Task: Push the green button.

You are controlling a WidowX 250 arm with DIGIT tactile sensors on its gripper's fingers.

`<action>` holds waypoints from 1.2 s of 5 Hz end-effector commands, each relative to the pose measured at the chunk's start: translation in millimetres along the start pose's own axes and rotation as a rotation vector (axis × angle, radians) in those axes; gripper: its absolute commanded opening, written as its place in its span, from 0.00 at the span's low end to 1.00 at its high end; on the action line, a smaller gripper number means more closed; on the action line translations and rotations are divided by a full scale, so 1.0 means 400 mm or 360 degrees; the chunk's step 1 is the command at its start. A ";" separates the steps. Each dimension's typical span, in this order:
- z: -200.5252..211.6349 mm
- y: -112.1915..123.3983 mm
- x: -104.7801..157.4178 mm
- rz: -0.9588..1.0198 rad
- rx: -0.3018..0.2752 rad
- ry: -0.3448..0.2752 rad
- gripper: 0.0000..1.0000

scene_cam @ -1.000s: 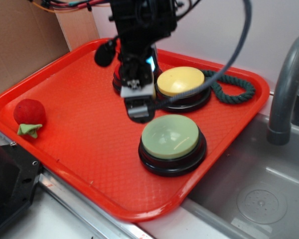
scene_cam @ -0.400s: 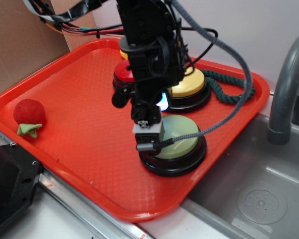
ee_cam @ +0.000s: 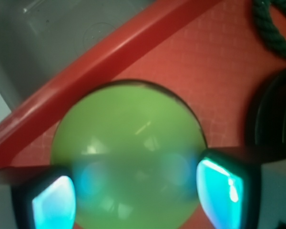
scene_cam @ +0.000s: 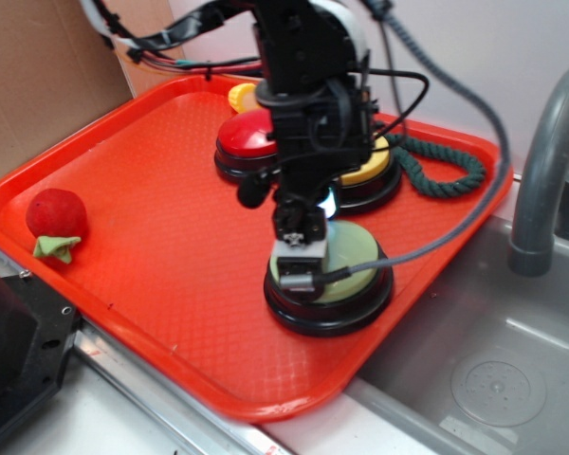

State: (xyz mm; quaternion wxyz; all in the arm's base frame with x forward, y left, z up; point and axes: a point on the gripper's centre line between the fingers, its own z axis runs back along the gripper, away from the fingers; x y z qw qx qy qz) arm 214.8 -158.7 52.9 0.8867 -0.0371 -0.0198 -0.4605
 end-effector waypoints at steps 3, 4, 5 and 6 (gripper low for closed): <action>0.074 -0.037 0.005 0.0043 0.0073 0.0005 1.00; 0.096 -0.044 0.008 0.0092 0.0081 0.0003 1.00; 0.123 -0.048 0.010 0.0096 0.0117 -0.0032 1.00; 0.141 -0.050 0.014 0.0106 0.0101 -0.0054 1.00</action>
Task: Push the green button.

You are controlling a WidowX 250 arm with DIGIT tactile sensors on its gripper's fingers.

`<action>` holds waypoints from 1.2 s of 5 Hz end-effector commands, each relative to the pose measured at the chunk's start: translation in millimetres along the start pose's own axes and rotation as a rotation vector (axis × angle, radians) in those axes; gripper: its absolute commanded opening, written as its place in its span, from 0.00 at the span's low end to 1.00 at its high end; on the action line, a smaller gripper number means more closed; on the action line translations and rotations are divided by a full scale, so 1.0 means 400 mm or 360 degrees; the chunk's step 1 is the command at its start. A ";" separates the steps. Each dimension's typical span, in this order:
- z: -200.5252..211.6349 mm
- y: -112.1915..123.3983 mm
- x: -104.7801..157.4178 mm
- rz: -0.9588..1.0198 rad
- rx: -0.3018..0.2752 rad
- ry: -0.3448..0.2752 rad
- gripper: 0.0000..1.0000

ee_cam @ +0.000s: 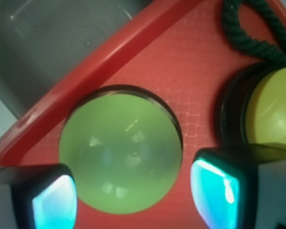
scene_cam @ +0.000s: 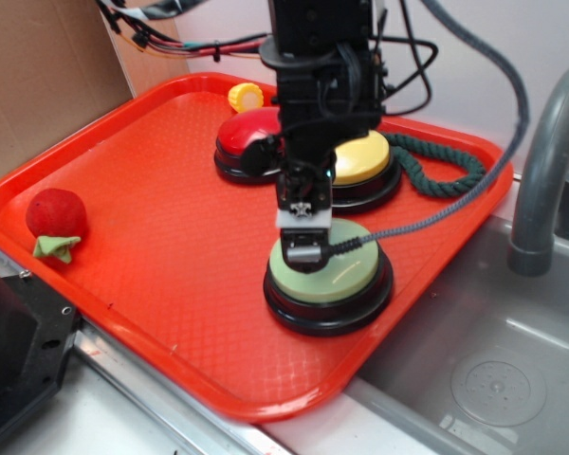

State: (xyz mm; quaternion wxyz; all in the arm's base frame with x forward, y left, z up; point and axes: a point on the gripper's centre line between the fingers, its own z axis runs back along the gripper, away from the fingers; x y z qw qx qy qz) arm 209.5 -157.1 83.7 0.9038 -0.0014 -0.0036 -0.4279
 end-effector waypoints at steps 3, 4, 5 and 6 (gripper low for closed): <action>0.121 -0.043 0.007 0.0034 0.0005 -0.0158 1.00; 0.143 -0.045 0.000 0.0048 0.0016 -0.0172 1.00; 0.155 -0.047 -0.002 0.0053 0.0018 -0.0177 1.00; 0.182 -0.053 -0.010 0.0071 0.0040 -0.0198 1.00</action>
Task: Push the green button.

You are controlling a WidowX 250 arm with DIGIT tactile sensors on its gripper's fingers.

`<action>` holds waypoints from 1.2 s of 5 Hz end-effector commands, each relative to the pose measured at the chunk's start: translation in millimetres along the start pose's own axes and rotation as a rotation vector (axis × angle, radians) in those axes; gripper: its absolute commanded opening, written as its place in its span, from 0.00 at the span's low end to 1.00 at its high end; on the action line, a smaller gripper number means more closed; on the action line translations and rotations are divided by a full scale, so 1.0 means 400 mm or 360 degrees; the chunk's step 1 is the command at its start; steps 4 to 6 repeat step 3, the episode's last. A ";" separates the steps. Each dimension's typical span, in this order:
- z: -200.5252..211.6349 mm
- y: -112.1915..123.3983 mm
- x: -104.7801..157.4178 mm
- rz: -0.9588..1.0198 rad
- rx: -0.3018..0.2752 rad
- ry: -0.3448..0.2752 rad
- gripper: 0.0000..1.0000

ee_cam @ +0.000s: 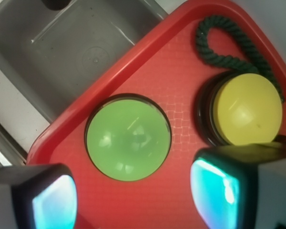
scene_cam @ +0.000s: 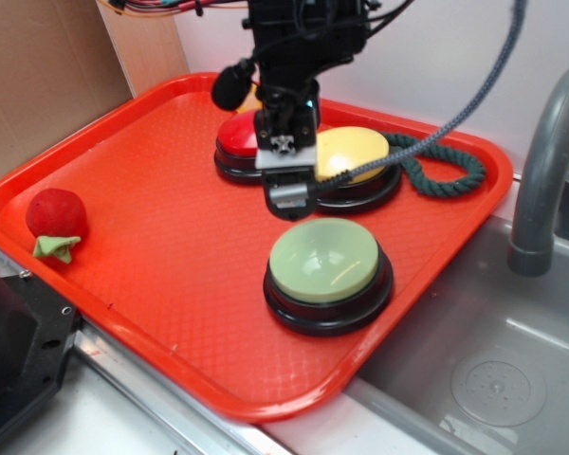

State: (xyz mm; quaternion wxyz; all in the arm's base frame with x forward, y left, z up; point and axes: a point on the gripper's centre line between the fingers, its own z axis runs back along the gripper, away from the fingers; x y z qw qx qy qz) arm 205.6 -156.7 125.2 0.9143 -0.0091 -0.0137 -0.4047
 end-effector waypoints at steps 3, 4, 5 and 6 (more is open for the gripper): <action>0.126 -0.051 -0.026 0.0025 0.0032 -0.0175 1.00; 0.126 -0.051 -0.026 0.0025 0.0032 -0.0175 1.00; 0.126 -0.051 -0.026 0.0025 0.0032 -0.0175 1.00; 0.126 -0.051 -0.026 0.0025 0.0032 -0.0175 1.00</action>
